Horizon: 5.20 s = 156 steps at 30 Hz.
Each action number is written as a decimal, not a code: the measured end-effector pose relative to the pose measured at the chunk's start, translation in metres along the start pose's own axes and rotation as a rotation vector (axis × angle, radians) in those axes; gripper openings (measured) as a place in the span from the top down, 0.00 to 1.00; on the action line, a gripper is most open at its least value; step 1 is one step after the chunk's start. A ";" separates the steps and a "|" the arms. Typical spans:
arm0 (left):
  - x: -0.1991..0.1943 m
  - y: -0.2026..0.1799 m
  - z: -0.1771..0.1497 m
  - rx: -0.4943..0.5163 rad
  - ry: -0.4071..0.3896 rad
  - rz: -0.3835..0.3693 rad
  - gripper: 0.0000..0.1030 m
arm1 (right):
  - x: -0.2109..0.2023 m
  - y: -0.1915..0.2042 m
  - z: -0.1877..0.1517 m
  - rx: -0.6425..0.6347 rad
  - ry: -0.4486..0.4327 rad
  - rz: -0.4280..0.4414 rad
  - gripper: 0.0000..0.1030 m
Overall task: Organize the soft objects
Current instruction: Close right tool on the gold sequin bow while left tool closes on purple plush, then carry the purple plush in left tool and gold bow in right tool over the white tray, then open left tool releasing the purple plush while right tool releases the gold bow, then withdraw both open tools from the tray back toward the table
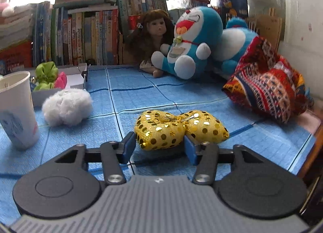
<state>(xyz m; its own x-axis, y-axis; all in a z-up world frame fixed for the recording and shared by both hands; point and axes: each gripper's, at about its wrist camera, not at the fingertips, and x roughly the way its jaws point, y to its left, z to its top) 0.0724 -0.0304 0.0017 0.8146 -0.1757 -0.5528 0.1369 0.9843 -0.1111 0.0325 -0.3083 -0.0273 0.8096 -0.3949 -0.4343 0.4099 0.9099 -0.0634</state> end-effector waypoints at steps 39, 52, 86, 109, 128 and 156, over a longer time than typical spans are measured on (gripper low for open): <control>-0.051 0.020 0.140 0.053 -0.103 -0.139 0.47 | -0.020 0.021 0.136 0.100 -0.110 0.555 0.62; 0.014 0.051 0.211 -0.076 0.056 -0.153 0.47 | 0.005 0.080 0.196 0.019 -0.039 0.687 0.62; 0.209 0.062 0.219 -0.142 0.400 -0.051 0.47 | 0.163 0.196 0.184 -0.281 0.326 0.706 0.61; 0.220 0.063 0.210 -0.150 0.435 -0.054 0.46 | 0.180 0.197 0.171 -0.269 0.384 0.726 0.59; 0.164 0.048 0.223 -0.114 0.380 -0.052 0.36 | 0.135 0.155 0.190 -0.142 0.254 0.741 0.31; -0.033 0.024 0.136 0.082 0.083 -0.187 0.27 | -0.001 0.043 0.129 -0.132 -0.071 0.697 0.10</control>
<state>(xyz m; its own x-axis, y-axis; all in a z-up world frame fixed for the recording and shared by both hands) 0.1253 0.0008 0.1300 0.7222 -0.3525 -0.5951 0.3293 0.9319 -0.1524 0.1034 -0.2854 0.0867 0.8920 0.2816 -0.3537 -0.2643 0.9595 0.0974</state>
